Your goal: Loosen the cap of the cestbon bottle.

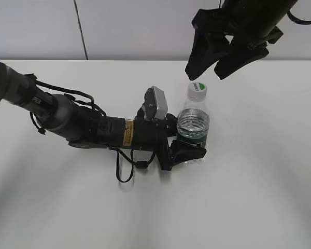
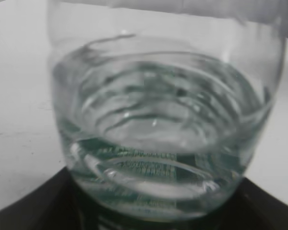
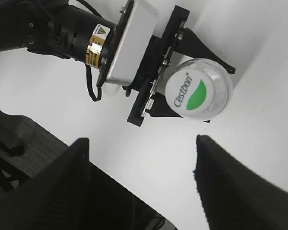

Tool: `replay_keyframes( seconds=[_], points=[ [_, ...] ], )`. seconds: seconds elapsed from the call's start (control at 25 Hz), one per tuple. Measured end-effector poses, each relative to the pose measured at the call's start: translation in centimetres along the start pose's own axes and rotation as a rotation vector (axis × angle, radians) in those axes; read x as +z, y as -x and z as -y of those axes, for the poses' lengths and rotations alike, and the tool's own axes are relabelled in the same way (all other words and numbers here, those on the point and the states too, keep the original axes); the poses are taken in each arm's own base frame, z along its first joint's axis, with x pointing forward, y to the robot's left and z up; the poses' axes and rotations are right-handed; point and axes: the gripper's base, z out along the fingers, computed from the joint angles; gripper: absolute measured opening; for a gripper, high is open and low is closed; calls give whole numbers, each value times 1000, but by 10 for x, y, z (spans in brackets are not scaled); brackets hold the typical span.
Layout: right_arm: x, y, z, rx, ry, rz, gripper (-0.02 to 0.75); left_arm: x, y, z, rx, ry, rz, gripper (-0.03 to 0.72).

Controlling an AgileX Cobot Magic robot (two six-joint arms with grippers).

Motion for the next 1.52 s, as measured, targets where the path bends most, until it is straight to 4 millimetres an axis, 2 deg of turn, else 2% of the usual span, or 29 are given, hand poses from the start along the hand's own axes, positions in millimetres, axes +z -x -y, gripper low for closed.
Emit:
replay_keyframes(
  seconds=[0.32,0.6,0.88,1.16,1.52],
  points=[
    [3,1,-1,2,20,-6,517,0,0,0,0,0,0,525],
    [31,7,12,117,10,-72,517,0,0,0,0,0,0,525],
    [12,29,8,123,-12,18,517,0,0,0,0,0,0,525],
    [41,31,22,165,-38,-53,517,0,0,0,1,-2,-2,525],
    [46,28,26,173,-55,-75,517,0,0,0,2,-1,-4,525]
  ],
)
